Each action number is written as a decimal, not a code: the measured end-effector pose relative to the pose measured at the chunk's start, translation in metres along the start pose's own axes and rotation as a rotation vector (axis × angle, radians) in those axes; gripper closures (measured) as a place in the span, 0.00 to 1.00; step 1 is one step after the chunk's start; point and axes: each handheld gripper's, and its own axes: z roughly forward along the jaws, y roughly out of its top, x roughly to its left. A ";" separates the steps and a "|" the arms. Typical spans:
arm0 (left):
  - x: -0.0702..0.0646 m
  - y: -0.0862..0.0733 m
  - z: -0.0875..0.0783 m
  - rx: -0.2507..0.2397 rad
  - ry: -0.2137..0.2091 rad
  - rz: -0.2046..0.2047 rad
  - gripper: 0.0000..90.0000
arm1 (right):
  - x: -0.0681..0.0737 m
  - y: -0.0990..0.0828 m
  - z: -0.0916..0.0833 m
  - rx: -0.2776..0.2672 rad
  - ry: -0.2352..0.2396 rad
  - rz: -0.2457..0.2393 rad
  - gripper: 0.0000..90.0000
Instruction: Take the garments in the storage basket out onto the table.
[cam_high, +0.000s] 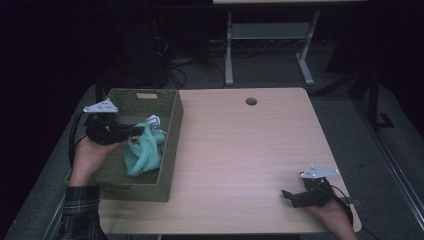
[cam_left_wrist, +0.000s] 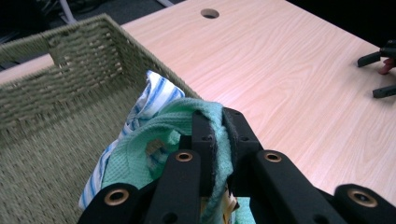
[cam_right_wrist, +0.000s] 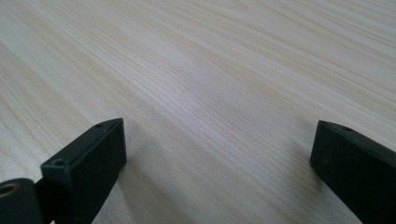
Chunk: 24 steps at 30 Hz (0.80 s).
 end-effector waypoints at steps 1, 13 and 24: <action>-0.001 0.002 -0.001 -0.007 -0.003 0.001 0.93 | 0.000 0.000 0.000 0.000 0.000 0.000 0.04; -0.006 0.032 -0.019 -0.062 0.003 0.032 0.93 | -0.001 0.001 0.001 0.000 -0.001 -0.004 0.04; -0.017 0.059 -0.028 -0.103 -0.020 0.072 0.93 | -0.001 0.001 0.001 0.001 -0.001 -0.005 0.04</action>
